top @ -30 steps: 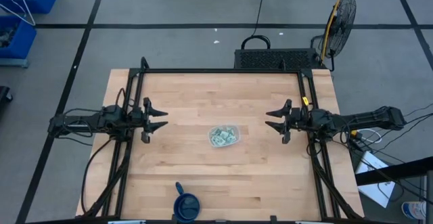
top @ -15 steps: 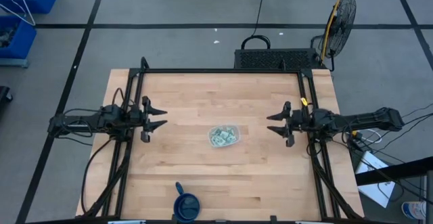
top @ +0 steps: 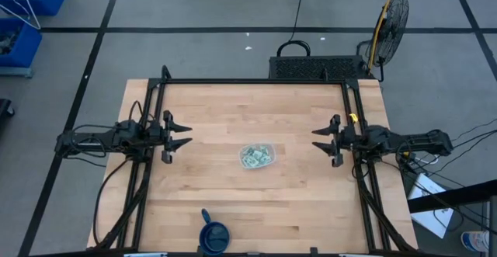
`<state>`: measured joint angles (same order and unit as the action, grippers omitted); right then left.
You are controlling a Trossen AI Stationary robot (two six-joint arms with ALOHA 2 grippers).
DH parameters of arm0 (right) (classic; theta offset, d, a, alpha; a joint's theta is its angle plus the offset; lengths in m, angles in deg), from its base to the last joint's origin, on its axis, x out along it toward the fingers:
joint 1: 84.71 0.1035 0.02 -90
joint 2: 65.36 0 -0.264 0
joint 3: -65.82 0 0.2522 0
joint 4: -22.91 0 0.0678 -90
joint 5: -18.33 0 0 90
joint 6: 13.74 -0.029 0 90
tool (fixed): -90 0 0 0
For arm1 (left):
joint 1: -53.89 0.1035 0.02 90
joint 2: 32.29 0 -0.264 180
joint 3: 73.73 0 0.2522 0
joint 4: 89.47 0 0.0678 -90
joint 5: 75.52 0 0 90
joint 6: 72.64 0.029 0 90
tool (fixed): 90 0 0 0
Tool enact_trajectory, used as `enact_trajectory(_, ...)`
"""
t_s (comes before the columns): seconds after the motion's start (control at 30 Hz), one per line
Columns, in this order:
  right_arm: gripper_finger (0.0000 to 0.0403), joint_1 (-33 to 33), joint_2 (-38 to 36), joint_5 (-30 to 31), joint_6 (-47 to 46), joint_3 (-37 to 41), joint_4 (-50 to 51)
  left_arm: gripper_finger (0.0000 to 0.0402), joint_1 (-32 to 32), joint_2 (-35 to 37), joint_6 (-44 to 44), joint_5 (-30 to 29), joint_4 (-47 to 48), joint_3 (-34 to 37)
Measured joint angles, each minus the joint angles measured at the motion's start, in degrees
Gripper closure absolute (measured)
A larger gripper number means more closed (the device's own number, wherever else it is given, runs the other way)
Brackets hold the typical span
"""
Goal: Pick and place Stevia / Truvia into bins
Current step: Return to Home Position
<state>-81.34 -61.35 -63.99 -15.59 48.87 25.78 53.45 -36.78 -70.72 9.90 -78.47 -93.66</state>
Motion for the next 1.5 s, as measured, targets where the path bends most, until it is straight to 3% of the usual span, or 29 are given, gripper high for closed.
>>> enact_trajectory(1.5, 0.0215, 0.0, -1.4, -0.2, -0.5, 2.3, -2.4, 0.0227, 0.0, 0.0, 0.3, 0.0, 0.0, 0.0)
